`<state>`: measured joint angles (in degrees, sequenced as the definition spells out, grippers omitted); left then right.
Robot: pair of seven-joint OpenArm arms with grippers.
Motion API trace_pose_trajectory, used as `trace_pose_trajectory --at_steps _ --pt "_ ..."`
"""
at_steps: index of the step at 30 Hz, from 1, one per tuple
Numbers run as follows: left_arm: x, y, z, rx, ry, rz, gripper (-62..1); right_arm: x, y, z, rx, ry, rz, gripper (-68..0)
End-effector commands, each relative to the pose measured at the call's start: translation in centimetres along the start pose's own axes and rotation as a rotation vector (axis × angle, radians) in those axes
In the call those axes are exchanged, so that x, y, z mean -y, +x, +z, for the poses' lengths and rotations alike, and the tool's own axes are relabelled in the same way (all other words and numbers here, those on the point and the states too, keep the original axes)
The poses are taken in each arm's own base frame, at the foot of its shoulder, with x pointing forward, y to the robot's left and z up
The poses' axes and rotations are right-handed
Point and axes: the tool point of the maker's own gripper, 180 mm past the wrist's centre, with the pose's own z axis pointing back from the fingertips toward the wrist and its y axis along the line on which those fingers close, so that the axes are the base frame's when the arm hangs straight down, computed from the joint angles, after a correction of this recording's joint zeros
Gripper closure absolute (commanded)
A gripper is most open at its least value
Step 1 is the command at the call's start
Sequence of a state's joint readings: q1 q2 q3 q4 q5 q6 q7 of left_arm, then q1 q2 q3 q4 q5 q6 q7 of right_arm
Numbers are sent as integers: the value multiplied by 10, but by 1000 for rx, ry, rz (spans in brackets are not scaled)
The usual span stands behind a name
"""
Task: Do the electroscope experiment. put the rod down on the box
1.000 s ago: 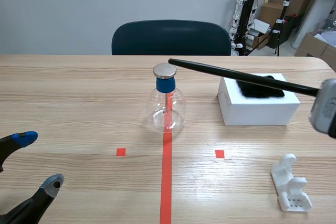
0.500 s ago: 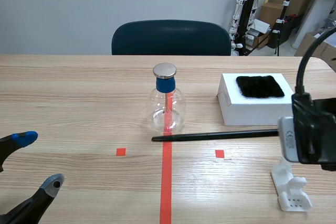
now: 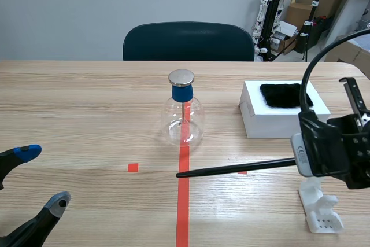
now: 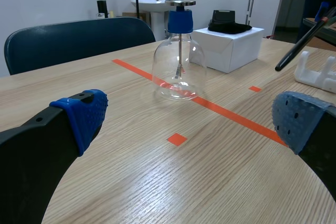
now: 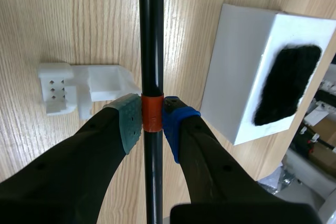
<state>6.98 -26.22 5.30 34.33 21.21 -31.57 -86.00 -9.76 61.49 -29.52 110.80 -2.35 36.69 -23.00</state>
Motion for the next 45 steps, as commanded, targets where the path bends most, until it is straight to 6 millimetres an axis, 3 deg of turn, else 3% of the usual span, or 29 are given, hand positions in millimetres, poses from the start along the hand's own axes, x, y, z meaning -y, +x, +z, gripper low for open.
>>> trace_pose_trajectory --at_steps 1,20,45 --pt "-4 10 1 33 -1 -13 -623 12 1 0 -5 -33 -10 -68" --pt "-4 10 1 33 -1 -13 -623 -15 6 -44 -54 185 -31 -68" --pt "-12 8 3 8 19 -29 -623 -28 11 -83 -80 262 -104 -68"
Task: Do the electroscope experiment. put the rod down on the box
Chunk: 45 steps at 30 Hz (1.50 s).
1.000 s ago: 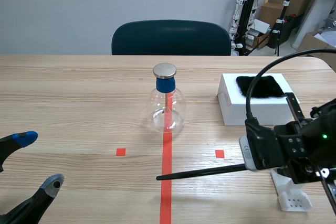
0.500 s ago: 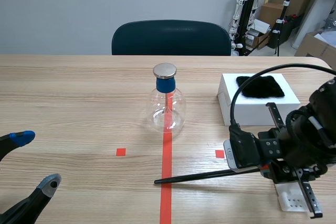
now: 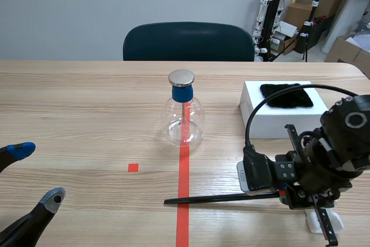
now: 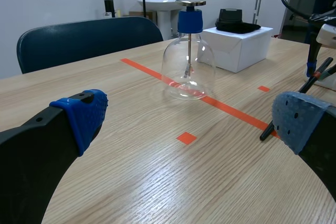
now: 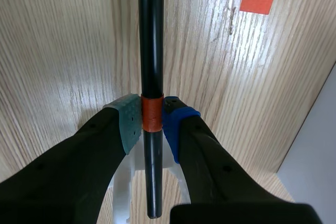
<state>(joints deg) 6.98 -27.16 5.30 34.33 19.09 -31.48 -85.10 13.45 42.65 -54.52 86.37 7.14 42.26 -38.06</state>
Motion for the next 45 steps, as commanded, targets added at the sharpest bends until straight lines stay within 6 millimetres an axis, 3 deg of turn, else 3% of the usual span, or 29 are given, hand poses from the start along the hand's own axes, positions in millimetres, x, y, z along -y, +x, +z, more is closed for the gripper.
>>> trace_pose_trajectory --at_steps 1,18,21,27,33,34,45 --pt "-3 5 0 12 -5 -18 -623 9 0 3 -2 -16 4 -68" --pt "1 3 0 -2 -30 -20 -623 11 8 -3 15 -10 -10 -70" --pt "2 3 0 -4 -32 -20 -623 11 8 -3 19 -10 -10 -159" --pt "2 3 0 -3 -32 -20 -623 11 8 -3 18 -10 -10 -460" --pt "1 3 0 -3 -32 -20 -623 11 8 -3 18 -10 -10 -657" --pt "1 3 0 -3 -32 -20 -623 11 8 -3 18 -10 -10 -679" --pt "1 3 0 -3 -31 -20 -623 11 6 -3 10 -10 -10 -679"
